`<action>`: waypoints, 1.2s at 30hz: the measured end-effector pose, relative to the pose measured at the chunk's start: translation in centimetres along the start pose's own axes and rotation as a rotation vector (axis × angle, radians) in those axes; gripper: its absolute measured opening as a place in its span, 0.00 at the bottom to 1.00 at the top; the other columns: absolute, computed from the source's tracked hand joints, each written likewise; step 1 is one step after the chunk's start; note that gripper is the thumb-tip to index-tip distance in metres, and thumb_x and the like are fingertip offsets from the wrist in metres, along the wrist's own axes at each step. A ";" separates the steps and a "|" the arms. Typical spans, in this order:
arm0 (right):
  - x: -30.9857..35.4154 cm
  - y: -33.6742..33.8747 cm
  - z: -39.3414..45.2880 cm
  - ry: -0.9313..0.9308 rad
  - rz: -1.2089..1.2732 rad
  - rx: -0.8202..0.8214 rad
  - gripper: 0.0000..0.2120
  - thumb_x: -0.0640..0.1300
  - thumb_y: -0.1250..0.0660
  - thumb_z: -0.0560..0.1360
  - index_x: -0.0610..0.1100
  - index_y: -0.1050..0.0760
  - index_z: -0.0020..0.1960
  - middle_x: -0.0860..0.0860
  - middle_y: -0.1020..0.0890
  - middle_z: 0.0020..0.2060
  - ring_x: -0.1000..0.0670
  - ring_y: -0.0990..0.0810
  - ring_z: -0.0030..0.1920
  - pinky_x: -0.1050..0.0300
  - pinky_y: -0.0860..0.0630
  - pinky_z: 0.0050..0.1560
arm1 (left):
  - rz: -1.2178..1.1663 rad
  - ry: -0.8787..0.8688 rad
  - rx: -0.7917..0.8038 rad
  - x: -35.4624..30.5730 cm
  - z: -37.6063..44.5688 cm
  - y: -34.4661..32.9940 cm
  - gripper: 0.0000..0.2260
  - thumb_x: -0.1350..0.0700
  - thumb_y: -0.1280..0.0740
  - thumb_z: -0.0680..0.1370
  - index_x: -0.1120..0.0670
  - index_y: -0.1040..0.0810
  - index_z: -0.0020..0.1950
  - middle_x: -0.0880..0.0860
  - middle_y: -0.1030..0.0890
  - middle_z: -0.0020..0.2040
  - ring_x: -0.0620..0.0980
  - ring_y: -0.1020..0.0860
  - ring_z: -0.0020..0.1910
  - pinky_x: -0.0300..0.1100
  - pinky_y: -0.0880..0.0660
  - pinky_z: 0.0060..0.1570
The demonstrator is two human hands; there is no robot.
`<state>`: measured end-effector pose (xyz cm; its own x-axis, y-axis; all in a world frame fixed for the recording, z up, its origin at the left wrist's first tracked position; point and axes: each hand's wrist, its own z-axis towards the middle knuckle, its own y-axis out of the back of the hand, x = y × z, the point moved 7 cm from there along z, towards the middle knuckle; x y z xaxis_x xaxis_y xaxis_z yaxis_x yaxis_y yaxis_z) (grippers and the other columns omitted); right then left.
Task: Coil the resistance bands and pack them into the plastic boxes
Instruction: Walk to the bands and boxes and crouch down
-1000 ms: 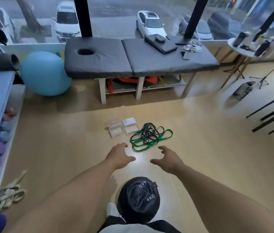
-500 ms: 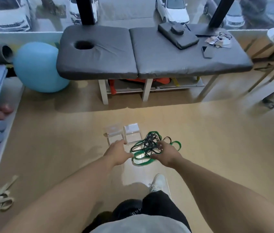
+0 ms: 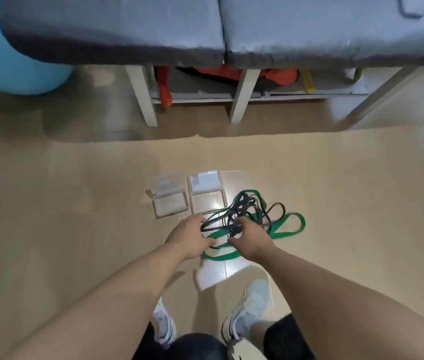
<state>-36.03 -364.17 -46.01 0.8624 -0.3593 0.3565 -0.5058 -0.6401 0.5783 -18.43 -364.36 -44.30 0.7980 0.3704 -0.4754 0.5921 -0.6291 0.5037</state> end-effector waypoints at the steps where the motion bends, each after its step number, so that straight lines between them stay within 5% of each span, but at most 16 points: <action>1: -0.7 -1.9 2.6 -0.004 -0.005 0.009 0.31 0.51 0.31 0.75 0.48 0.35 0.76 0.47 0.23 0.68 0.44 0.23 0.66 0.50 0.26 0.65 | 0.039 -0.013 0.012 1.5 2.4 -0.9 0.29 0.46 0.26 0.76 0.51 0.29 0.74 0.50 0.28 0.75 0.52 0.29 0.72 0.42 0.32 0.69; 5: -4.5 -9.8 12.9 -0.023 -0.049 0.028 0.29 0.50 0.32 0.75 0.50 0.35 0.75 0.47 0.24 0.68 0.44 0.23 0.65 0.49 0.26 0.65 | 0.184 -0.040 0.031 7.8 12.3 -5.2 0.31 0.46 0.27 0.77 0.50 0.32 0.78 0.50 0.30 0.77 0.52 0.32 0.75 0.46 0.36 0.75; 17: -14.0 -26.1 32.5 -0.011 -0.179 -0.066 0.40 0.44 0.29 0.74 0.55 0.46 0.80 0.49 0.33 0.74 0.43 0.30 0.72 0.44 0.27 0.68 | 0.303 -0.054 0.040 18.6 30.2 -20.6 0.28 0.50 0.26 0.77 0.49 0.30 0.75 0.52 0.22 0.67 0.54 0.21 0.61 0.49 0.21 0.60; 23: -15.4 -29.1 33.0 0.097 -0.384 -0.091 0.23 0.42 0.38 0.79 0.53 0.31 0.73 0.48 0.30 0.68 0.44 0.32 0.69 0.44 0.27 0.66 | 0.565 -0.147 0.048 17.2 30.0 -21.1 0.24 0.46 0.28 0.77 0.51 0.26 0.71 0.54 0.20 0.63 0.57 0.21 0.58 0.50 0.22 0.58; 26: -15.7 -27.9 30.8 0.115 -0.335 -0.197 0.27 0.39 0.35 0.78 0.53 0.31 0.75 0.49 0.27 0.70 0.45 0.30 0.70 0.46 0.29 0.69 | 0.578 -0.190 -0.003 16.3 27.8 -21.1 0.22 0.47 0.29 0.78 0.50 0.26 0.70 0.53 0.20 0.62 0.56 0.21 0.57 0.47 0.23 0.55; 29: -16.9 -23.9 29.9 0.004 -0.263 -0.511 0.34 0.39 0.32 0.77 0.49 0.40 0.79 0.46 0.35 0.76 0.43 0.38 0.76 0.45 0.37 0.74 | 0.714 -0.187 0.007 16.7 26.2 -22.0 0.21 0.48 0.30 0.80 0.50 0.27 0.72 0.54 0.20 0.63 0.55 0.21 0.58 0.46 0.23 0.53; 32: -20.2 -23.4 30.2 -0.162 -0.226 -0.383 0.32 0.44 0.35 0.80 0.47 0.42 0.80 0.44 0.41 0.79 0.39 0.45 0.79 0.40 0.39 0.75 | 0.732 -0.226 -0.020 15.9 24.6 -22.4 0.20 0.48 0.31 0.80 0.50 0.26 0.71 0.53 0.20 0.62 0.54 0.21 0.57 0.46 0.22 0.53; 36: -22.3 -24.3 29.6 -0.127 -0.335 -0.334 0.21 0.40 0.40 0.81 0.48 0.32 0.73 0.45 0.32 0.72 0.39 0.37 0.74 0.40 0.28 0.67 | 0.630 -0.282 -0.045 15.3 22.6 -22.7 0.21 0.48 0.30 0.80 0.48 0.27 0.72 0.52 0.21 0.63 0.53 0.22 0.56 0.42 0.26 0.47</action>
<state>-42.37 -360.70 -89.76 0.9640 -0.2642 0.0305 -0.1613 -0.4895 0.8569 -22.18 -359.88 -79.33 0.9354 -0.2517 -0.2483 0.0342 -0.6346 0.7721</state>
